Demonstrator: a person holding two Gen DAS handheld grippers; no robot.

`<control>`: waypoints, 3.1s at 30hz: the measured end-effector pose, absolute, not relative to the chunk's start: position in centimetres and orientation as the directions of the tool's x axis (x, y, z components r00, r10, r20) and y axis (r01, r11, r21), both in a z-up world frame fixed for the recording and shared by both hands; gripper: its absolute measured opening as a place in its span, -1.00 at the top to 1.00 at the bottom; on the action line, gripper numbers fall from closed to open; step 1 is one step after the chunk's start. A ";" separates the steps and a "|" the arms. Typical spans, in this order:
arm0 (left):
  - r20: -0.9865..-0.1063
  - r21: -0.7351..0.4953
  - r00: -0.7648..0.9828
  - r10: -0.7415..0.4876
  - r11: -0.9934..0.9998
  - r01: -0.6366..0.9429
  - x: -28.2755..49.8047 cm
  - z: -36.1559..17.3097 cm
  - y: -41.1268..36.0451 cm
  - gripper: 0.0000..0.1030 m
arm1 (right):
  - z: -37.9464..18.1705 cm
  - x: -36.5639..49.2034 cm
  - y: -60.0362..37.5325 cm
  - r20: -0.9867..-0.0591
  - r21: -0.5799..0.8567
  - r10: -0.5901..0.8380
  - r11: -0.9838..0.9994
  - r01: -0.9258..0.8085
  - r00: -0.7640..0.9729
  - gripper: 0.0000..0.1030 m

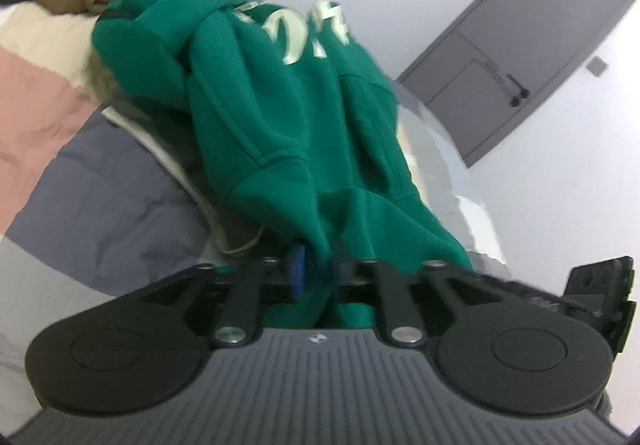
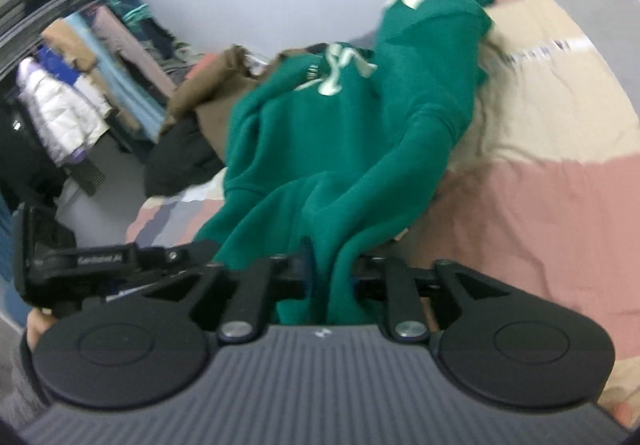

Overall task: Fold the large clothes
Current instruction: 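Lift the hoodie high with both tools and shake it out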

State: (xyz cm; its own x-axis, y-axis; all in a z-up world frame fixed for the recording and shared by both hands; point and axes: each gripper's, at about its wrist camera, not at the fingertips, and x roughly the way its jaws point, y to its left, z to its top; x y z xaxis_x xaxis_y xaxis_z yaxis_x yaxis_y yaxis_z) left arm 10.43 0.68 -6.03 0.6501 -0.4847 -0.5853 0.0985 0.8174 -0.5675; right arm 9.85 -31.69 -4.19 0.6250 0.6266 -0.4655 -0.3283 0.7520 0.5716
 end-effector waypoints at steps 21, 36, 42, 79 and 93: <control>-0.559 -0.715 0.648 -0.517 0.697 -0.060 21.8 -12.2 5.1 -0.53 | -10.0 23.5 -31.2 -0.615 0.530 0.417 0.847 -0.042 0.669 -0.49; -0.592 -0.682 0.644 -0.484 0.726 -0.082 21.1 -13.0 4.3 -0.62 | -7.0 23.0 -31.0 -0.477 0.549 0.492 0.814 -0.190 0.728 0.83; -0.520 -0.748 0.633 -0.574 0.664 -0.013 21.1 -12.8 3.7 -0.06 | -4.1 20.0 -32.6 -0.272 0.648 0.621 0.683 -0.337 0.736 0.83; 0.196 -0.489 0.835 -0.515 0.686 0.538 3.9 28.7 8.7 0.72 | 29.8 8.2 -33.3 0.220 0.265 0.590 0.730 -0.630 0.777 0.83; 0.075 -0.283 0.901 -0.427 0.857 0.430 11.5 42.4 5.6 0.71 | 42.9 14.0 -32.2 0.272 0.206 0.465 0.827 -0.523 0.842 0.83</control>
